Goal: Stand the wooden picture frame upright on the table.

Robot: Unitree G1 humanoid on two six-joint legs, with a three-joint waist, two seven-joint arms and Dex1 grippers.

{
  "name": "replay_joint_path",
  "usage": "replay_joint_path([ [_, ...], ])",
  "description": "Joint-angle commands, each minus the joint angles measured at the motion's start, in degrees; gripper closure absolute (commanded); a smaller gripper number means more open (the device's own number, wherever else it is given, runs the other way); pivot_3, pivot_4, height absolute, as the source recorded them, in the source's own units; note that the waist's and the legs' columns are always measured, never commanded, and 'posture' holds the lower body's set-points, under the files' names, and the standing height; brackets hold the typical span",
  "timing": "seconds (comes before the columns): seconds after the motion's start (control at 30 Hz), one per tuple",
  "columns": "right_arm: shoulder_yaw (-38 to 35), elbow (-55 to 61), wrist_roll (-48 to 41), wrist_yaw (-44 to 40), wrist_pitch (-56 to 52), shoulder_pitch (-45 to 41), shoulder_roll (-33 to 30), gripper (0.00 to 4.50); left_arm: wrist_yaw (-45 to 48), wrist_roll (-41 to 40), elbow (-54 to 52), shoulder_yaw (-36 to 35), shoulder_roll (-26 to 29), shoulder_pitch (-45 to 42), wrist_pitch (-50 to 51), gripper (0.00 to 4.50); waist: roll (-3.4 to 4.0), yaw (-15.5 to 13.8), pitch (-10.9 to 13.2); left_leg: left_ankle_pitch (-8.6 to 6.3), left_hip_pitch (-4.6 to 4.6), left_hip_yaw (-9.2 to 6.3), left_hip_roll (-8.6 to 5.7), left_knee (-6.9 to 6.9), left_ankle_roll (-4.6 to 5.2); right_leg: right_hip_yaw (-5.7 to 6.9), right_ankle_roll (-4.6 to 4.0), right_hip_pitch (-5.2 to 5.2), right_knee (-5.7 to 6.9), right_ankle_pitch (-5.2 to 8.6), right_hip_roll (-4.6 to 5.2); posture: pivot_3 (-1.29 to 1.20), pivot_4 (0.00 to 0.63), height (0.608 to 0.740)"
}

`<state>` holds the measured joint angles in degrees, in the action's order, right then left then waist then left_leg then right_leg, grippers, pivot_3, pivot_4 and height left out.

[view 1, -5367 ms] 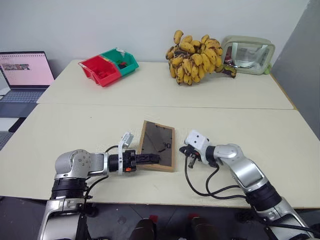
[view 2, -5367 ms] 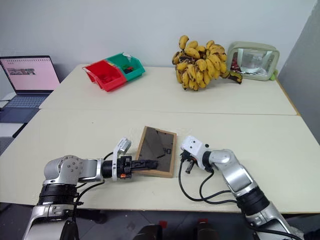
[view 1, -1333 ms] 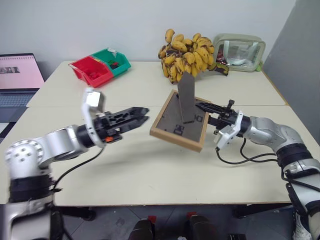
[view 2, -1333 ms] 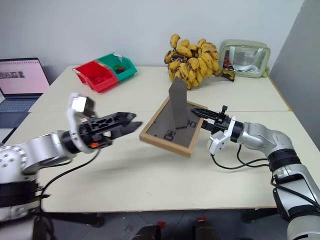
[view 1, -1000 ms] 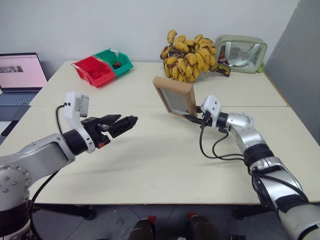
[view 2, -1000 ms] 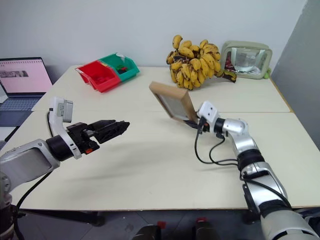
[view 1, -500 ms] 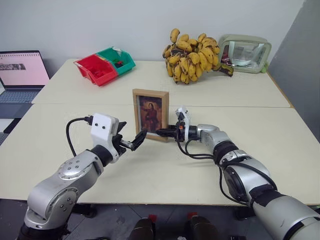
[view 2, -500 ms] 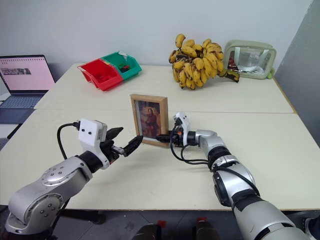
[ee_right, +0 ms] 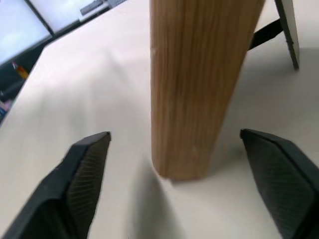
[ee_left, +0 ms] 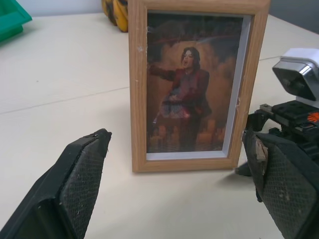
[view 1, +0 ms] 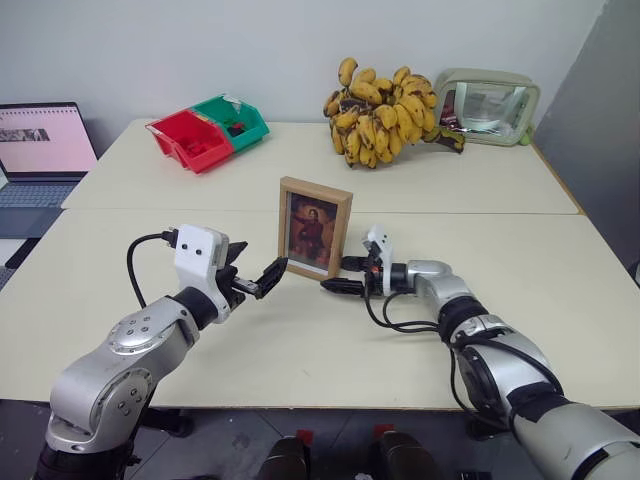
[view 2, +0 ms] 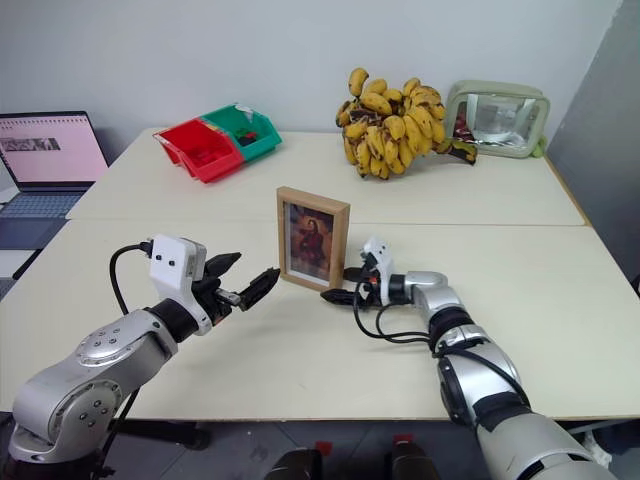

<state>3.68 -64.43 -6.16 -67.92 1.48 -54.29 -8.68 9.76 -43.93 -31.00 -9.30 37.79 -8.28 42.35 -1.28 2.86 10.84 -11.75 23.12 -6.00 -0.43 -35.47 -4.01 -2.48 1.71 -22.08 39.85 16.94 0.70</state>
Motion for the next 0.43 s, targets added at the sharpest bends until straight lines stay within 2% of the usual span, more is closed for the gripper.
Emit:
replay_joint_path([
  [0.03,2.25,8.97,3.29,-0.62,3.07,5.15,-5.57,0.01,3.15,0.9,1.91,-2.53,1.06,-1.64,-0.24,0.0,-0.01,-0.19,0.0,0.0,-0.01,0.0,0.0,0.0,0.0,0.0,0.0,0.02,-0.02,0.0,0.0,0.0,0.15,0.74],
  [0.17,1.53,27.44,3.17,-0.35,-2.98,12.48,-14.98,0.01,8.95,-2.28,5.66,-6.52,5.19,-2.56,3.05,0.0,0.0,-0.58,0.0,0.0,-0.02,-0.02,0.0,0.01,0.0,0.02,0.01,0.06,-0.07,0.0,0.02,0.0,0.15,0.74],
  [0.3,-1.07,52.18,-3.66,-1.53,-22.01,17.75,-23.22,0.01,19.07,-4.94,13.51,-10.38,13.11,-5.03,6.74,0.0,0.03,-0.52,0.02,0.0,0.03,-0.05,0.01,0.03,0.0,0.03,0.0,-0.01,-0.05,0.01,0.02,0.0,0.15,0.74],
  [0.43,-3.01,70.17,-11.19,1.37,-39.85,19.41,-26.73,0.01,30.05,-4.82,21.79,-10.18,19.77,-8.98,7.6,0.0,0.02,0.5,0.02,0.0,-0.19,0.1,0.03,0.3,0.0,-0.03,-0.09,-0.01,-0.05,0.1,0.0,0.0,0.15,0.74],
])
